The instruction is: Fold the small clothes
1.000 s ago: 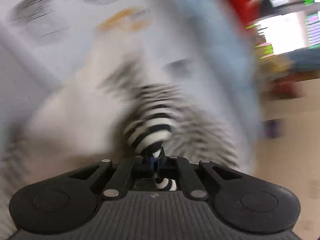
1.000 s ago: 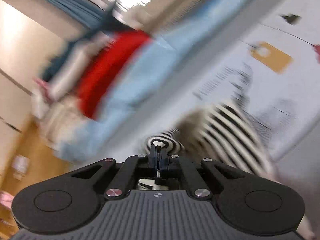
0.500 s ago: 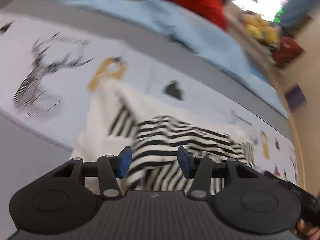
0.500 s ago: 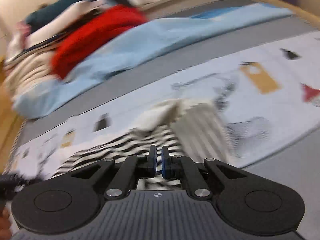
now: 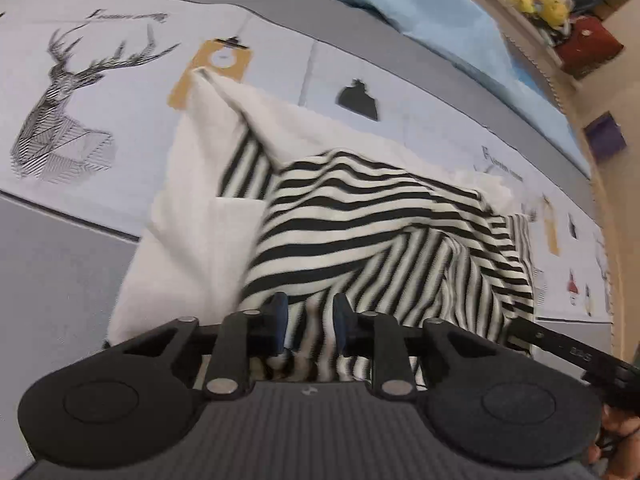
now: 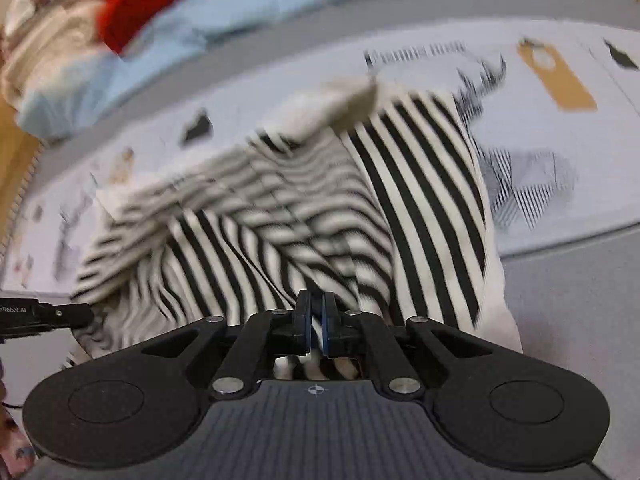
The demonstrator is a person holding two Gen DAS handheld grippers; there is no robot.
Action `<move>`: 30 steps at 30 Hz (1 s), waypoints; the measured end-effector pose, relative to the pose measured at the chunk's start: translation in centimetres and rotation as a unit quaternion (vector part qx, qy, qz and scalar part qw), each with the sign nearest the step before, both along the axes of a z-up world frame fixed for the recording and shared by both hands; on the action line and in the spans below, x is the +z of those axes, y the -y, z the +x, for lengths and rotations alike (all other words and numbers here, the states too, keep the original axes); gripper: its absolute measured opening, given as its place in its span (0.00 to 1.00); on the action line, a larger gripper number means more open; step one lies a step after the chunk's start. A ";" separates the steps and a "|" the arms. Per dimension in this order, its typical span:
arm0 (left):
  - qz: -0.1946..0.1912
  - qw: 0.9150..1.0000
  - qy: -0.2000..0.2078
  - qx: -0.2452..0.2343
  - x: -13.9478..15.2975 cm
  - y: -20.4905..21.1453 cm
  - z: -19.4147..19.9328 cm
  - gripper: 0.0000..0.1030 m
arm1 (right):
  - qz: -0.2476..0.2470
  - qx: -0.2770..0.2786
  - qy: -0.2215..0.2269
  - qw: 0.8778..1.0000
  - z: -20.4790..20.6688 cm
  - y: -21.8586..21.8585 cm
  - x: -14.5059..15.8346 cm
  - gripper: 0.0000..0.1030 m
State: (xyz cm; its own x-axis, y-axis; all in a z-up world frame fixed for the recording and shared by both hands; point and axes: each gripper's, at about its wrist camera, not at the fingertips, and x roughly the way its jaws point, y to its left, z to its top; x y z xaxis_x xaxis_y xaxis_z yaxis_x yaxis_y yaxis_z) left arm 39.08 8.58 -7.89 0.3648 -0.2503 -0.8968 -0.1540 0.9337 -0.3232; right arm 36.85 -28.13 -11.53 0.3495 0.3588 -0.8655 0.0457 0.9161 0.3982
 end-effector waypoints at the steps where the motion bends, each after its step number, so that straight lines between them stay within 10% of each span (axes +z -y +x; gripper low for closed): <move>1: 0.014 1.000 -0.016 -0.004 -0.6 0.2 0.0 0.27 | -0.002 -0.004 0.000 1.000 0.2 0.3 0.0 0.04; 7: 0.039 0.999 -0.026 -0.006 -0.4 0.4 -0.1 0.27 | -0.028 -0.024 -0.056 0.998 0.1 0.7 -1.3 0.05; 15: 0.075 0.979 0.187 0.011 10.0 0.1 -6.6 0.30 | 0.001 -0.056 0.130 0.990 -2.9 3.5 9.2 0.05; 21: 0.074 0.964 0.256 -0.014 14.8 -1.2 -17.2 0.36 | 0.006 -0.086 0.203 0.975 -11.3 8.7 15.5 0.05; 30: 0.087 0.957 0.277 0.010 11.3 -3.9 -28.0 0.29 | -0.052 -0.086 0.182 0.978 -24.2 14.3 12.9 0.05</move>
State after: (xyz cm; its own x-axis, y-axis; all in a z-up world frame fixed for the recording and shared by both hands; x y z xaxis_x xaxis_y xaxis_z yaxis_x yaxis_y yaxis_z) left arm 11.04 12.48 3.38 0.7999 -0.1035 -0.5912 -0.0216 0.9794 -0.2007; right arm 12.64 -42.47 1.39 0.6882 0.1853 -0.7014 0.0747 0.9436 0.3225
